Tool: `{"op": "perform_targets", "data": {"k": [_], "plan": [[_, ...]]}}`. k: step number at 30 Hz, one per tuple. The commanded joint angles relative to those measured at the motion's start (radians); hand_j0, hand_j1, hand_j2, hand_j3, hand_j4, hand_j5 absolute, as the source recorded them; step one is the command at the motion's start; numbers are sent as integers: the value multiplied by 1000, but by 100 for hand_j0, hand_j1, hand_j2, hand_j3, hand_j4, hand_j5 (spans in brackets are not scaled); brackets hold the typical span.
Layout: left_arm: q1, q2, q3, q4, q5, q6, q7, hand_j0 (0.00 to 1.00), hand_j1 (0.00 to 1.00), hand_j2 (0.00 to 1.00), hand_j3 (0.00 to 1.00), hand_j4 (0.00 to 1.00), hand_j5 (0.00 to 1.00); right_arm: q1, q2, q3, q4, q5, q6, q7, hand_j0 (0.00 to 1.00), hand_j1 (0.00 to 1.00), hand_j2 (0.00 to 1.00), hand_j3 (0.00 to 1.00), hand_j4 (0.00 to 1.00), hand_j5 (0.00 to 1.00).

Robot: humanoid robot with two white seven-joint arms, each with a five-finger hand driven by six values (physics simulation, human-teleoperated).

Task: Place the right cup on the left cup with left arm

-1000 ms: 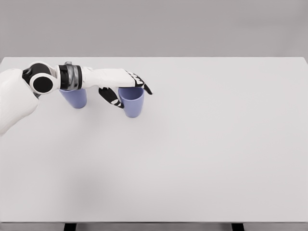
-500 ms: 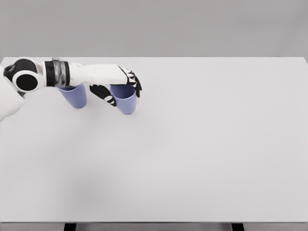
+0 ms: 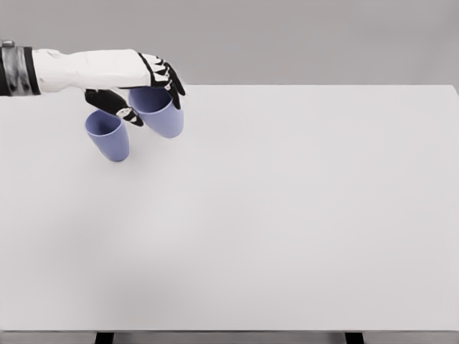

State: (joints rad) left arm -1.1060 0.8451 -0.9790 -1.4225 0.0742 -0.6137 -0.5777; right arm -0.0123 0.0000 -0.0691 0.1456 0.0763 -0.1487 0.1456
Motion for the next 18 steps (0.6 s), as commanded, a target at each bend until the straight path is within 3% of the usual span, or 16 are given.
{"op": "perform_targets", "data": {"k": [1,11,18], "plan": [[-2,37,0,-15,32,3,1,54,54,54,54,54,54,0,0,0,0,0,0,0,100,100,100,100,100,100],[-63,118,-13,-13,36,3,-10,55,55,55,55,55,55,0,0,0,0,0,0,0,100,100,100,100,100,100],[-90,140,-15,50,38,3,-27,55,55,55,55,55,55,0,0,0,0,-1,0,0,100,100,100,100,100,100]]}}
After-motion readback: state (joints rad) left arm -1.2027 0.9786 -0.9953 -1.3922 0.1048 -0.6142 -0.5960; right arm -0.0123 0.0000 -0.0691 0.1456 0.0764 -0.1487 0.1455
